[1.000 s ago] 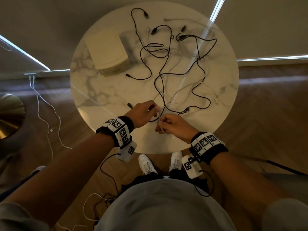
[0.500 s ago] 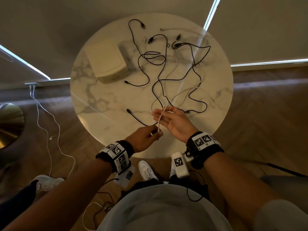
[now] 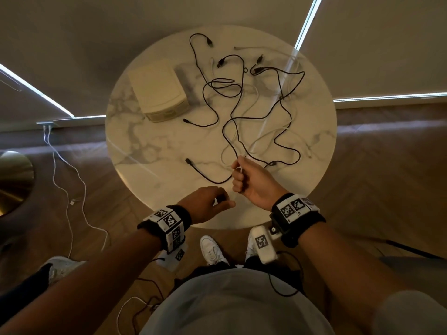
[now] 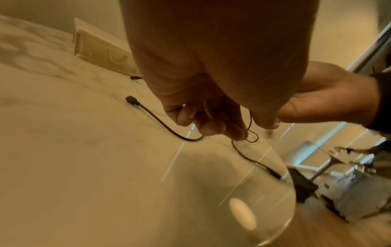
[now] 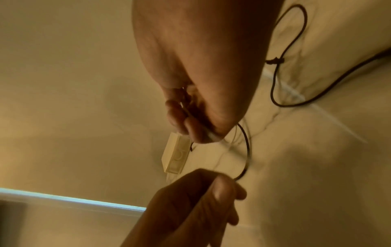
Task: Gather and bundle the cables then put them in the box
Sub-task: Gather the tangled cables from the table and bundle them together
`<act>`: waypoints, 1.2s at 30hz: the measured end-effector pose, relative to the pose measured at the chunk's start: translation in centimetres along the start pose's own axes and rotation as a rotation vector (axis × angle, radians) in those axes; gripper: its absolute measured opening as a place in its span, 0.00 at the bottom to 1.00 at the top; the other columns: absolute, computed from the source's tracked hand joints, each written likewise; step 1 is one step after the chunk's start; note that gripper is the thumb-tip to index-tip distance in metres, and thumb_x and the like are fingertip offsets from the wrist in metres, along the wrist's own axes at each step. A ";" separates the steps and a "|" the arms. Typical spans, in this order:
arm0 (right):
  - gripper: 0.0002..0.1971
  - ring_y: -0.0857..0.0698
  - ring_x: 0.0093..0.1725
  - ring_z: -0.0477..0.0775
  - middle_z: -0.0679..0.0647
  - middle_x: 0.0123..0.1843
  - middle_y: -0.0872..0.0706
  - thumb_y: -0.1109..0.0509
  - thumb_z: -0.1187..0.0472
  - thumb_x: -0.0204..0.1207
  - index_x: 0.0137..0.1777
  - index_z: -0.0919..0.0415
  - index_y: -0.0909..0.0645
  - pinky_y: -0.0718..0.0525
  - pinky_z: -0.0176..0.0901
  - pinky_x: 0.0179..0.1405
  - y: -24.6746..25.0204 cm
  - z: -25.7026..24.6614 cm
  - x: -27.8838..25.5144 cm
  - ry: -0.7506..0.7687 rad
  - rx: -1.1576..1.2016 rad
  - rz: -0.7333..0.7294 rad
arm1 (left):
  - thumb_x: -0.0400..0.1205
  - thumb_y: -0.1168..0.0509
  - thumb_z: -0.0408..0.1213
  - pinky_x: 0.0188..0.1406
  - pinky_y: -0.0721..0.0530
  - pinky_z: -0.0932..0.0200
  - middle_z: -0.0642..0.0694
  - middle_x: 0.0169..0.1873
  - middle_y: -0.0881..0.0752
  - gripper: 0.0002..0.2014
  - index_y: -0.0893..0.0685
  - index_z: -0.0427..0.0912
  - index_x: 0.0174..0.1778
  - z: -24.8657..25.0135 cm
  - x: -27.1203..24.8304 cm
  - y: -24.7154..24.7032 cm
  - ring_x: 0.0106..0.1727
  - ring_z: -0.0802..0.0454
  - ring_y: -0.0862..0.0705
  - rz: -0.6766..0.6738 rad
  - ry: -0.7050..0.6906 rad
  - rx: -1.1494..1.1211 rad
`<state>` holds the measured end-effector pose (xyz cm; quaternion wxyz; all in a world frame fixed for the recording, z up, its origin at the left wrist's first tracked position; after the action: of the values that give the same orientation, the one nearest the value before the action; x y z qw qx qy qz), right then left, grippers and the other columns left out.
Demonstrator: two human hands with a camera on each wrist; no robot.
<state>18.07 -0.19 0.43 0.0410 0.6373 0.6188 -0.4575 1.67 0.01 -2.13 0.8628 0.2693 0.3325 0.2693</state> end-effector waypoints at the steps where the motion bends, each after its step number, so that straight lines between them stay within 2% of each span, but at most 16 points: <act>1: 0.15 0.34 0.28 0.49 0.52 0.29 0.32 0.44 0.51 0.92 0.49 0.60 0.24 0.35 0.42 0.30 0.3 -0.2 0.0 0.047 -0.064 0.016 | 0.82 0.41 0.64 0.45 0.20 0.58 0.55 0.47 0.17 0.22 0.17 0.50 0.55 -0.6 0.0 0.4 0.43 0.56 0.20 -0.018 -0.002 0.045; 3: 0.16 0.36 0.27 0.48 0.52 0.30 0.33 0.45 0.51 0.92 0.52 0.60 0.23 0.38 0.42 0.29 1.0 -0.4 -0.1 0.137 -0.257 0.065 | 0.82 0.43 0.66 0.48 0.18 0.55 0.56 0.51 0.19 0.23 0.19 0.52 0.59 -2.1 0.3 1.2 0.46 0.54 0.20 -0.048 0.010 0.193; 5: 0.17 0.34 0.25 0.47 0.50 0.29 0.31 0.46 0.50 0.93 0.54 0.60 0.21 0.36 0.39 0.26 1.5 -0.2 -0.3 0.186 -0.507 0.102 | 0.84 0.42 0.62 0.52 0.18 0.51 0.53 0.57 0.20 0.21 0.22 0.52 0.64 -3.6 1.0 2.2 0.50 0.51 0.18 -0.043 0.050 0.296; 7: 0.17 0.32 0.24 0.45 0.49 0.29 0.30 0.46 0.51 0.92 0.56 0.62 0.20 0.34 0.37 0.25 1.7 0.7 -0.5 0.176 -0.695 0.109 | 0.85 0.40 0.55 0.54 0.19 0.51 0.50 0.61 0.21 0.19 0.25 0.50 0.68 -4.6 2.0 3.0 0.54 0.47 0.18 0.002 0.089 0.282; 9: 0.17 0.32 0.25 0.44 0.49 0.29 0.30 0.45 0.52 0.92 0.56 0.64 0.20 0.34 0.36 0.25 2.1 1.7 -0.7 0.133 -0.776 0.108 | 0.85 0.38 0.51 0.55 0.20 0.51 0.48 0.63 0.22 0.19 0.26 0.48 0.69 -5.0 3.1 3.4 0.57 0.45 0.18 0.036 0.118 0.264; 13: 0.14 0.33 0.26 0.46 0.51 0.30 0.29 0.41 0.54 0.90 0.52 0.63 0.19 0.34 0.36 0.24 3.2 3.2 -0.6 0.059 -0.716 0.191 | 0.85 0.39 0.45 0.53 0.17 0.43 0.44 0.63 0.26 0.15 0.25 0.46 0.67 -5.4 4.5 3.2 0.57 0.38 0.18 0.005 0.122 0.423; 16: 0.11 0.33 0.26 0.46 0.51 0.29 0.29 0.38 0.58 0.88 0.51 0.63 0.19 0.36 0.38 0.24 3.5 3.9 -0.5 0.038 -0.658 0.219 | 0.85 0.41 0.44 0.45 0.20 0.47 0.41 0.61 0.26 0.14 0.24 0.44 0.64 -5.3 5.1 3.2 0.54 0.37 0.19 0.015 0.061 0.546; 20: 0.09 0.31 0.26 0.46 0.51 0.29 0.28 0.36 0.62 0.86 0.56 0.68 0.18 0.34 0.37 0.24 3.1 4.0 -0.3 0.031 -0.649 0.222 | 0.86 0.41 0.44 0.52 0.22 0.46 0.42 0.62 0.26 0.12 0.21 0.45 0.62 -5.2 5.1 3.1 0.60 0.39 0.24 0.044 -0.039 0.644; 22: 0.10 0.31 0.27 0.46 0.51 0.29 0.28 0.36 0.62 0.86 0.57 0.69 0.18 0.34 0.36 0.23 3.0 4.0 0.0 0.026 -0.646 0.220 | 0.86 0.40 0.44 0.56 0.22 0.45 0.42 0.62 0.26 0.12 0.21 0.46 0.63 -5.0 5.0 3.3 0.60 0.39 0.25 0.085 -0.037 0.562; 25: 0.15 0.29 0.29 0.48 0.52 0.31 0.26 0.36 0.58 0.85 0.56 0.73 0.18 0.31 0.38 0.26 2.8 4.3 0.7 0.018 -0.662 0.226 | 0.87 0.41 0.44 0.56 0.21 0.44 0.42 0.60 0.24 0.11 0.21 0.45 0.62 -3.7 4.8 3.9 0.58 0.41 0.23 0.153 -0.027 0.370; 28: 0.16 0.26 0.30 0.47 0.51 0.33 0.23 0.40 0.57 0.88 0.60 0.65 0.14 0.28 0.38 0.30 2.3 4.4 1.4 0.054 -0.640 0.241 | 0.88 0.41 0.43 0.52 0.20 0.46 0.43 0.57 0.22 0.10 0.22 0.44 0.61 -2.3 4.4 4.3 0.53 0.42 0.21 0.188 -0.054 0.279; 31: 0.15 0.24 0.31 0.47 0.50 0.34 0.21 0.41 0.57 0.90 0.54 0.58 0.13 0.27 0.38 0.31 1.8 4.3 2.3 0.118 -0.508 0.283 | 0.88 0.42 0.44 0.48 0.21 0.48 0.44 0.55 0.20 0.11 0.22 0.44 0.61 -1.3 3.9 4.3 0.48 0.43 0.19 0.179 -0.055 0.257; 36: 0.14 0.24 0.33 0.46 0.50 0.35 0.22 0.38 0.59 0.89 0.56 0.63 0.11 0.27 0.39 0.33 0.9 3.1 3.2 0.180 -0.375 0.289 | 0.90 0.46 0.48 0.51 0.20 0.45 0.42 0.54 0.20 0.15 0.21 0.42 0.61 -1.7 3.6 3.7 0.49 0.39 0.19 0.111 0.037 0.274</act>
<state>16.53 0.12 -3.84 0.1683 0.7386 0.5964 -0.2653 1.70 5.42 -2.40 0.7957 0.3973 0.3665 0.2734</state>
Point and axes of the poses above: each hand's wrist, its own x-axis towards the middle knuckle, its own y-axis out of the back of the hand, z = x × y, the point moved 3 cm from there along x, towards the middle knuckle
